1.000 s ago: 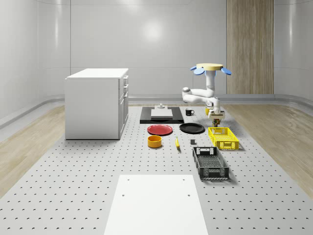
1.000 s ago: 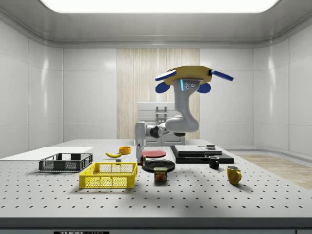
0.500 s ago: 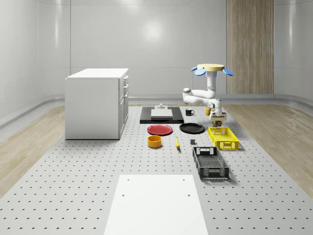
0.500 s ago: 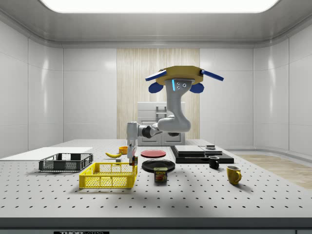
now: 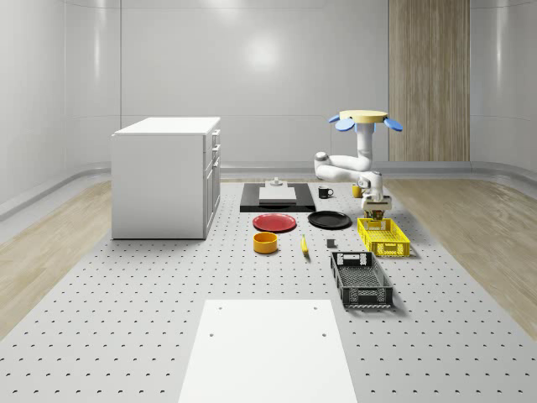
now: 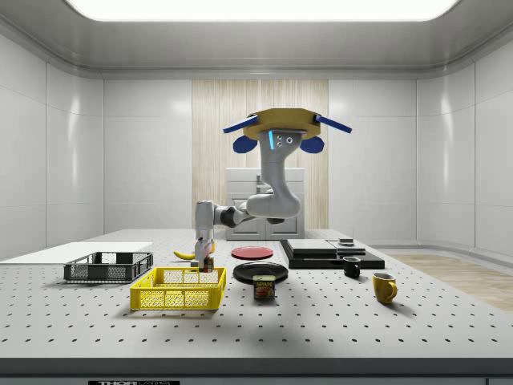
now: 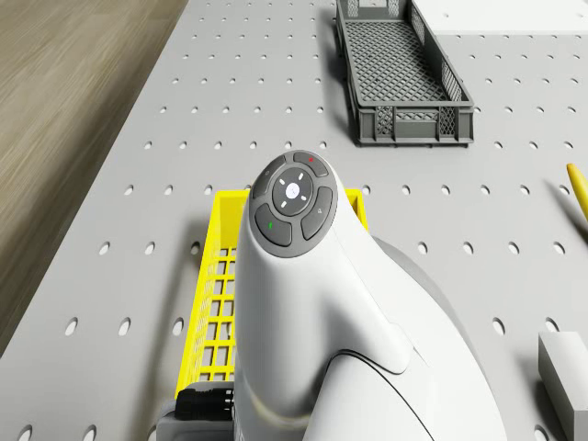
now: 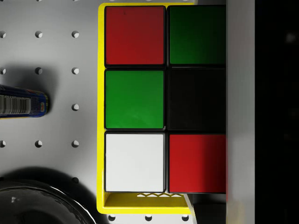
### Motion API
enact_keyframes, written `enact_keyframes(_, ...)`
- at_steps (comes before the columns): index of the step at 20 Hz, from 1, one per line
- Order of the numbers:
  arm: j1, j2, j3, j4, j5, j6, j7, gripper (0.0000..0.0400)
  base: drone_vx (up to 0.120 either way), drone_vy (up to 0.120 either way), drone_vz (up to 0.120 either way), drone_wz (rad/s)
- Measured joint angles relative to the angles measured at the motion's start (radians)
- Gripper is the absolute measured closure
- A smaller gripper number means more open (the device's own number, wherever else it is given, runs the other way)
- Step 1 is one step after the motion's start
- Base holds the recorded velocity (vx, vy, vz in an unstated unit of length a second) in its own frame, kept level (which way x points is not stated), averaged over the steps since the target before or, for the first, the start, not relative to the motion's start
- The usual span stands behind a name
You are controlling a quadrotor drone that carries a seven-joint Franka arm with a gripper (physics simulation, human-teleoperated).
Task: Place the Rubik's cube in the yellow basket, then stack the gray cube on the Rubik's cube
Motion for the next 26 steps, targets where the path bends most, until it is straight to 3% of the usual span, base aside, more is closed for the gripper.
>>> enact_keyframes(10,-0.002,-0.008,0.001,0.000,0.003,0.007,0.001,0.0075,0.120,0.000,-0.048,0.000)
enact_keyframes(26,-0.027,-0.012,-0.154,0.038,-0.141,0.068,0.003,0.0075,0.000,0.000,0.000,0.000)
